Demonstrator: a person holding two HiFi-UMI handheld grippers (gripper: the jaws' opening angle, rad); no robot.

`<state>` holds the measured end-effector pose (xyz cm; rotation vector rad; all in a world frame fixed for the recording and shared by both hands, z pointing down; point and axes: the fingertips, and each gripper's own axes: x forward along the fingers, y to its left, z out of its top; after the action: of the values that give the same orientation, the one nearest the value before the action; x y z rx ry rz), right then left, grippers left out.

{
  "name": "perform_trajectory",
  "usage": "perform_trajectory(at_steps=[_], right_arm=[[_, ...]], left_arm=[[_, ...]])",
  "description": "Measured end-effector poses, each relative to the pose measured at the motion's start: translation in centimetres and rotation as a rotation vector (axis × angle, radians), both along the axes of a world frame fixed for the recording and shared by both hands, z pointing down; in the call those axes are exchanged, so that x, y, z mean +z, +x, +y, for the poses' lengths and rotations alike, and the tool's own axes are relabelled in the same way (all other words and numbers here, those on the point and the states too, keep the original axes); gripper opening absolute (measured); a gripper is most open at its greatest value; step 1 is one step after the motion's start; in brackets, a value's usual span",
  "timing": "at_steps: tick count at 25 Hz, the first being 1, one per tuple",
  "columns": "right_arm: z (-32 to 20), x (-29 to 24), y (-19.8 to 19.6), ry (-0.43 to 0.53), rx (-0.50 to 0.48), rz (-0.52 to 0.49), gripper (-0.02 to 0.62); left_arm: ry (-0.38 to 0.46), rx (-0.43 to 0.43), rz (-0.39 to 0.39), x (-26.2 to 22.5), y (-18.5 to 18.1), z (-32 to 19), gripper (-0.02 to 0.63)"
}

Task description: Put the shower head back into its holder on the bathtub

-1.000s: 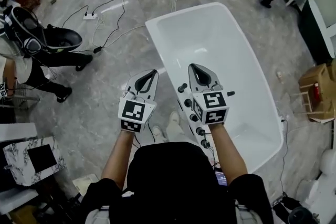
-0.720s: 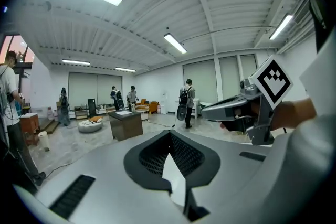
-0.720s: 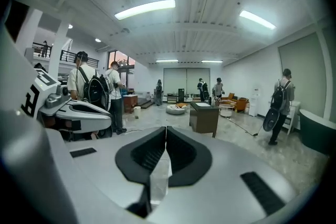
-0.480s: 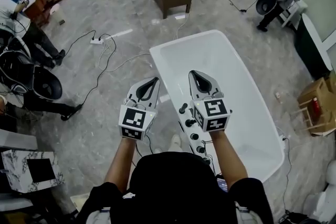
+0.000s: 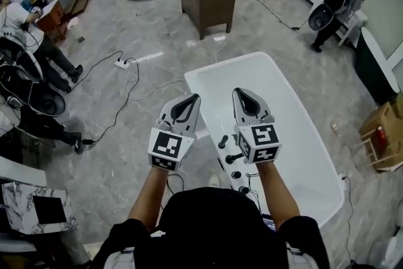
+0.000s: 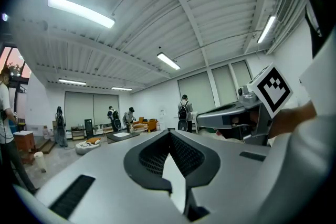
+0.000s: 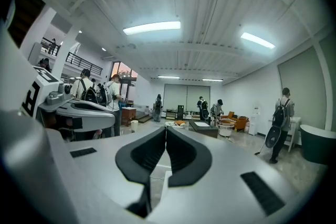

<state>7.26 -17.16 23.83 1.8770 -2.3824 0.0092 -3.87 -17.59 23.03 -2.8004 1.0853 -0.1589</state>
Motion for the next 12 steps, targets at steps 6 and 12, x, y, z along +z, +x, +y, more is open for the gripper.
perform_trajectory(at_steps=[6,12], right_arm=[[0.5,-1.2,-0.1,0.022,0.005,-0.006,0.023],[0.5,-1.1,0.3,0.030,0.013,-0.009,0.023]], left_arm=[[-0.001,0.003,0.027,-1.8,0.2,0.3,0.014],[0.015,0.005,0.008,-2.1,0.3,0.4,0.014]])
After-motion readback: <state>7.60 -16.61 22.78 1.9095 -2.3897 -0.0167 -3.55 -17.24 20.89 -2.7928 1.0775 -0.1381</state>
